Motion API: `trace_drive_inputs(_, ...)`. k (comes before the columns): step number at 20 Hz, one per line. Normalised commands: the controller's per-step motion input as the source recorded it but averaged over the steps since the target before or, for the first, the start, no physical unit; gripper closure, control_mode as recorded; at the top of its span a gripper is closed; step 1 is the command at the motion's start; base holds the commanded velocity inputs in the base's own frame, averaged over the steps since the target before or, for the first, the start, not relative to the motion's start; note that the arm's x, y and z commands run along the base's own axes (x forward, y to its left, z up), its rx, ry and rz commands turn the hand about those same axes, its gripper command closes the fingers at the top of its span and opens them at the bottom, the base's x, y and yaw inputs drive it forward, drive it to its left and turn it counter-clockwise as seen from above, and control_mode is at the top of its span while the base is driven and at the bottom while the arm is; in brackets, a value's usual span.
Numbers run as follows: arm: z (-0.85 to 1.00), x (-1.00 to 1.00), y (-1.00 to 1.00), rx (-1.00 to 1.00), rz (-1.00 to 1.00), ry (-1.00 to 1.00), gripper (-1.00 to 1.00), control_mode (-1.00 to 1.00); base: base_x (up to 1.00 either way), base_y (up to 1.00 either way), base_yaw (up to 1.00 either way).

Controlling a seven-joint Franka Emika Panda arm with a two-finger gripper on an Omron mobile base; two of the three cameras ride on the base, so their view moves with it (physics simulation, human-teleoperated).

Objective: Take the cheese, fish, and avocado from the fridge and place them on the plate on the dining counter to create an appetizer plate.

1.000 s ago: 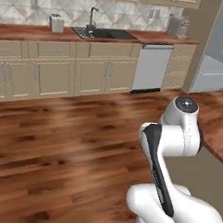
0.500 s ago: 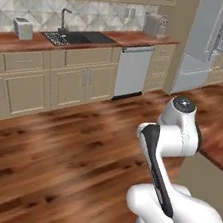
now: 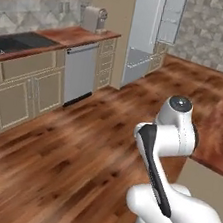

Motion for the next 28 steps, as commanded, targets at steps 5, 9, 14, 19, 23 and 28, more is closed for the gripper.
trace_drive_inputs(5,0.00,0.00,0.00,0.00,0.00,0.00,-1.00,1.00,0.67,0.42,-0.62)
trace_drive_inputs(9,0.00,0.00,0.00,0.00,0.00,0.00,-1.00,1.00,0.98,0.67,-0.53)
trace_drive_inputs(14,0.00,0.00,0.00,0.00,0.00,0.00,-1.00,1.00,1.00,0.83,-0.48)
trace_drive_inputs(19,0.00,0.00,0.00,0.00,0.00,0.00,-1.00,1.00,1.00,0.75,-0.44)
trace_drive_inputs(23,0.00,0.00,0.00,0.00,0.00,0.00,-1.00,1.00,1.00,0.69,-0.43)
trace_drive_inputs(28,0.00,0.00,0.00,0.00,0.00,0.00,-1.00,1.00,1.00,0.63,-0.38)
